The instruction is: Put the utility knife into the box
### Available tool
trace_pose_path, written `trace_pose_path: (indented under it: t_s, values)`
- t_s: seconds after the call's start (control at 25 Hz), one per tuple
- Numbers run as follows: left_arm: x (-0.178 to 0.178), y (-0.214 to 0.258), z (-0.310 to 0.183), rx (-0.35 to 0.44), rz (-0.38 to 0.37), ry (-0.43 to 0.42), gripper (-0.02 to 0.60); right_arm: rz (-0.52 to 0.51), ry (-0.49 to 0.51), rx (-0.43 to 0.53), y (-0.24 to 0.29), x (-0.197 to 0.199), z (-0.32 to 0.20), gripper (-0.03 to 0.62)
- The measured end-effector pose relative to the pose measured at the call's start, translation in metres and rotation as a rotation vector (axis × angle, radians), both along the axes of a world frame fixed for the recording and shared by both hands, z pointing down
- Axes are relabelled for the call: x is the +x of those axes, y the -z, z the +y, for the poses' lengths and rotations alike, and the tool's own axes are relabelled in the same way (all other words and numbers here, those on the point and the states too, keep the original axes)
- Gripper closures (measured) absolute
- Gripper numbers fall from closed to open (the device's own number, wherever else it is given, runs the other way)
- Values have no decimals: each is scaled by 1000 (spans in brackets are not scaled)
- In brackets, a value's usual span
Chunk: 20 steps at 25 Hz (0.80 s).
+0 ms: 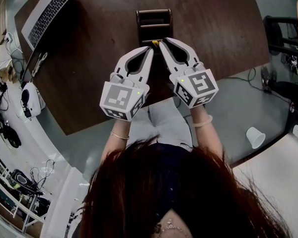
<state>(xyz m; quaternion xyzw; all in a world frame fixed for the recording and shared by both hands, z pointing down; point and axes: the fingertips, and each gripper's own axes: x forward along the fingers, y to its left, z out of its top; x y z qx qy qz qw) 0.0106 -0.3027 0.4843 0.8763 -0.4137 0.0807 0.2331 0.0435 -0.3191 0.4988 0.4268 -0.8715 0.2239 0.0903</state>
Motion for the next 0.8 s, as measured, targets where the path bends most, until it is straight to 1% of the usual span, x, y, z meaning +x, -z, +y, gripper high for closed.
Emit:
trace_pose_path:
  t_s: [0.2,0.44,0.56,0.8]
  values:
    - [-1,6,1,11,-3,-7,588,-19,-29,29,20,10,-1,557]
    - [-9,34,0,57,-18,10,588,-13,-60,86,61,28,5,557]
    - [-12,54,-2,94,-25,14,588,-11,-74,123,83,32,8,557]
    - [-13,99,3,195,-36,13,588,-13,-108,214,133,37,19,565]
